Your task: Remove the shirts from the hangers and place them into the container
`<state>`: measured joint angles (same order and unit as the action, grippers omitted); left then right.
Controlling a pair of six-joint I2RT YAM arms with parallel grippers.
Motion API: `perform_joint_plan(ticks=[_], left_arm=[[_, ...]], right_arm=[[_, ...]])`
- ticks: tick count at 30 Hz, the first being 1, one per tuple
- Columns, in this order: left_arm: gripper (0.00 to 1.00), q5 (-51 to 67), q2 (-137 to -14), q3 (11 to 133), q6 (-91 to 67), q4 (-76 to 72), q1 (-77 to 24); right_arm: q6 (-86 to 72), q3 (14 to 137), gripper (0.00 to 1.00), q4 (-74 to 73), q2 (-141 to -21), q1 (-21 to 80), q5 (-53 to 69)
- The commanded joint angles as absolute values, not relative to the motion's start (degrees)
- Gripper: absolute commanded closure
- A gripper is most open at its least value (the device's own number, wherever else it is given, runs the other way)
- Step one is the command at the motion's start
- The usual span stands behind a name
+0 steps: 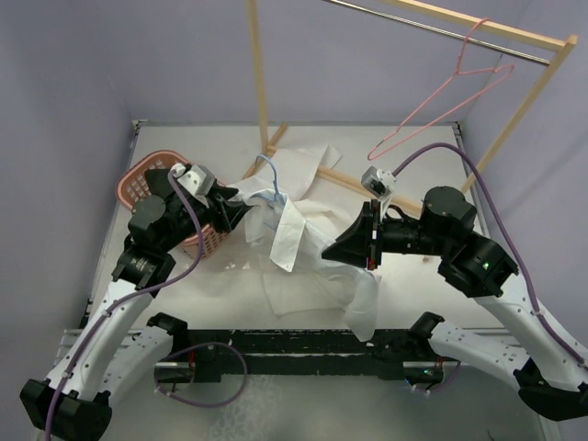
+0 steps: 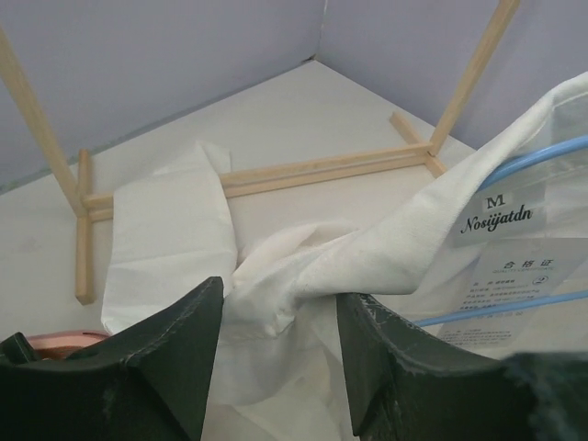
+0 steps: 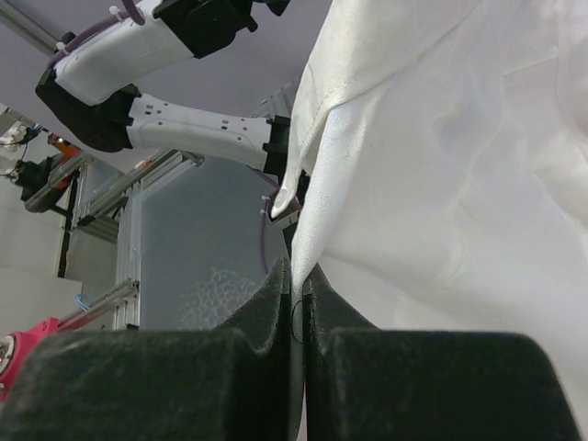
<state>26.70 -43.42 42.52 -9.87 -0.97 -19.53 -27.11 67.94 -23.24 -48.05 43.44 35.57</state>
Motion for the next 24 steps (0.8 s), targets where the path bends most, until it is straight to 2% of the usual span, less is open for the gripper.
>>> perform_joint_plan(ticks=[1, 7, 16, 17, 19, 21, 24], left_arm=[[0.52, 28.0, -44.5, 44.9, -9.4, -5.6, -19.5], [0.98, 27.8, -45.4, 46.8, -7.1, -5.8, -20.9], [1.00, 21.3, -42.1, 52.1, 1.0, 0.5, -25.6], [0.90, 21.5, -41.4, 52.3, 1.1, 0.6, -25.7], [0.58, 23.0, -39.9, 51.6, 1.2, -0.5, -25.8], [0.47, 24.9, -39.1, 50.5, 0.7, -1.7, -25.8], [0.40, 26.6, -38.9, 49.4, 0.0, -2.7, -25.8]], right_arm=[[-27.5, 68.5, 1.00, -17.9, -47.6, 43.5, 38.8], [-27.9, 68.7, 1.00, -18.0, -48.0, 43.5, 38.8], [-27.4, 71.0, 1.00, -21.3, -48.1, 43.5, 36.9], [-27.6, 71.1, 1.00, -21.3, -48.1, 43.5, 37.0], [-28.0, 71.1, 1.00, -21.1, -47.9, 43.5, 37.2], [-28.5, 71.0, 1.00, -20.7, -47.8, 43.5, 37.4], [-29.3, 70.5, 1.00, -19.5, -48.0, 43.6, 38.1]])
